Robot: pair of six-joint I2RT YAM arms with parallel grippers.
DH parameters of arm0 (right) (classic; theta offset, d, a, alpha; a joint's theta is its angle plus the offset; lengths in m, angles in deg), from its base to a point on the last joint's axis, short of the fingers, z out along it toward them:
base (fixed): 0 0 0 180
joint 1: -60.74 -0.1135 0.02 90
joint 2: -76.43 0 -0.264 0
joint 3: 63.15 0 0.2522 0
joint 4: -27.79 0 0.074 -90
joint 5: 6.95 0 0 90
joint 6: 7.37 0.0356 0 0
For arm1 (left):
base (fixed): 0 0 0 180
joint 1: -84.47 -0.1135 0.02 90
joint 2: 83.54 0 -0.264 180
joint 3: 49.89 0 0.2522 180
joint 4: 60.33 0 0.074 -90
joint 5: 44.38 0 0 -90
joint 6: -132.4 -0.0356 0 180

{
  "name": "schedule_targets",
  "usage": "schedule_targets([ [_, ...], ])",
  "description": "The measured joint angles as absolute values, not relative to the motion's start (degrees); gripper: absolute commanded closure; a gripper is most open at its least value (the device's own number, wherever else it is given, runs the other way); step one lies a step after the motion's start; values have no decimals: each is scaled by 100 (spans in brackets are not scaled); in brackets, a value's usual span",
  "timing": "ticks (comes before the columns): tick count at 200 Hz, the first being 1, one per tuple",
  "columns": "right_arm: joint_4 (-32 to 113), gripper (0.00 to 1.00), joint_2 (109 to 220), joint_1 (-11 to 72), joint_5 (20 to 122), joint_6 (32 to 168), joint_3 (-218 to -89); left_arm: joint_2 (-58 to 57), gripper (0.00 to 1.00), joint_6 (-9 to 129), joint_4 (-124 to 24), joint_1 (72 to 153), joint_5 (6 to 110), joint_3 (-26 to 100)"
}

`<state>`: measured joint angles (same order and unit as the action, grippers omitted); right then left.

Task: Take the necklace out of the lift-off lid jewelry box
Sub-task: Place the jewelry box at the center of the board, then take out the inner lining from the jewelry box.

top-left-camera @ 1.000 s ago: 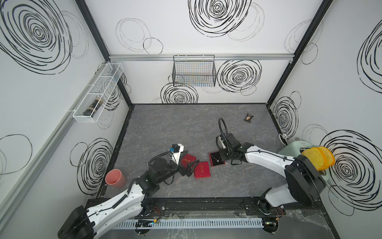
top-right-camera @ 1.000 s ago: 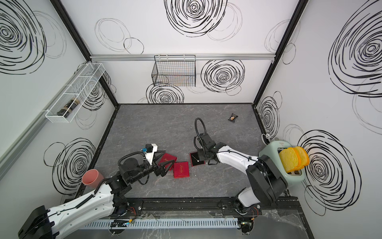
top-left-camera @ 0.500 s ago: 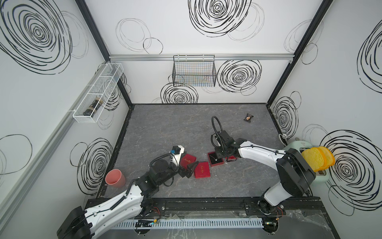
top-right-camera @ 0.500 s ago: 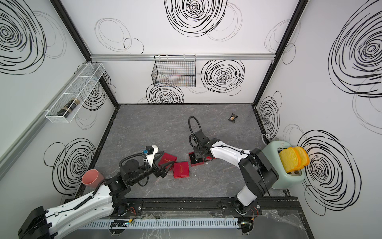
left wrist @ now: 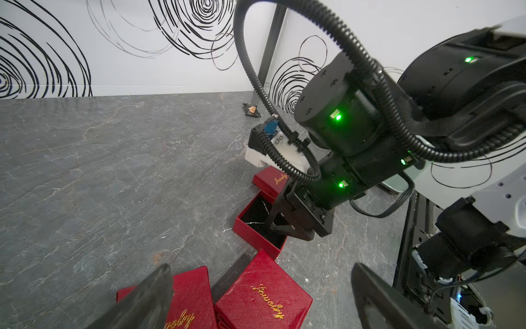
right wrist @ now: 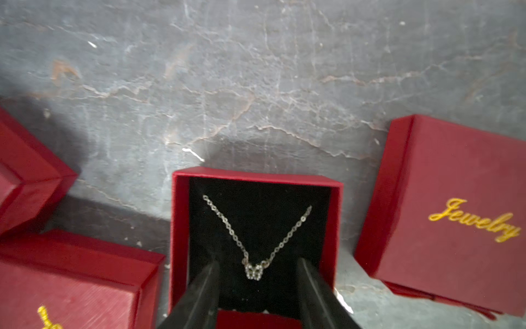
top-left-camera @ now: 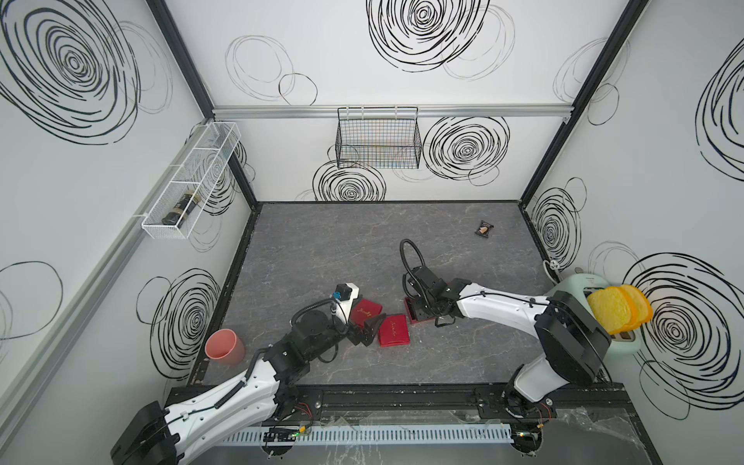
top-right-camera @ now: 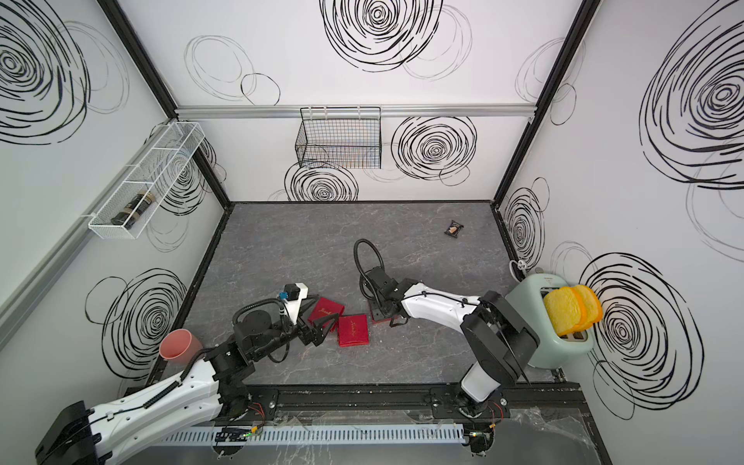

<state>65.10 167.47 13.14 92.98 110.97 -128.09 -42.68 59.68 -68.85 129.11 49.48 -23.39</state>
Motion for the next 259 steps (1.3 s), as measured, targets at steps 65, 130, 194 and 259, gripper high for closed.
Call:
schedule_targets([
  [65, 6326, 42, 16856, 1284, 9239, 11154, -12730, -4273, 0, 5953, -6885, 12922, 4948, -2339],
  [130, 6025, 72, 17082, 1347, 9246, 11088, -12649, -4196, 2, 5950, -6881, 12944, 4943, -2339],
  [194, 5594, 91, 16800, 1520, 8975, 10922, -12315, -4076, 2, 5950, -6861, 12990, 4900, -2339],
  [259, 5533, 93, 15903, 1585, 8588, 10721, -12192, -3066, 6, 5928, -7235, 13270, 4664, -2313],
])
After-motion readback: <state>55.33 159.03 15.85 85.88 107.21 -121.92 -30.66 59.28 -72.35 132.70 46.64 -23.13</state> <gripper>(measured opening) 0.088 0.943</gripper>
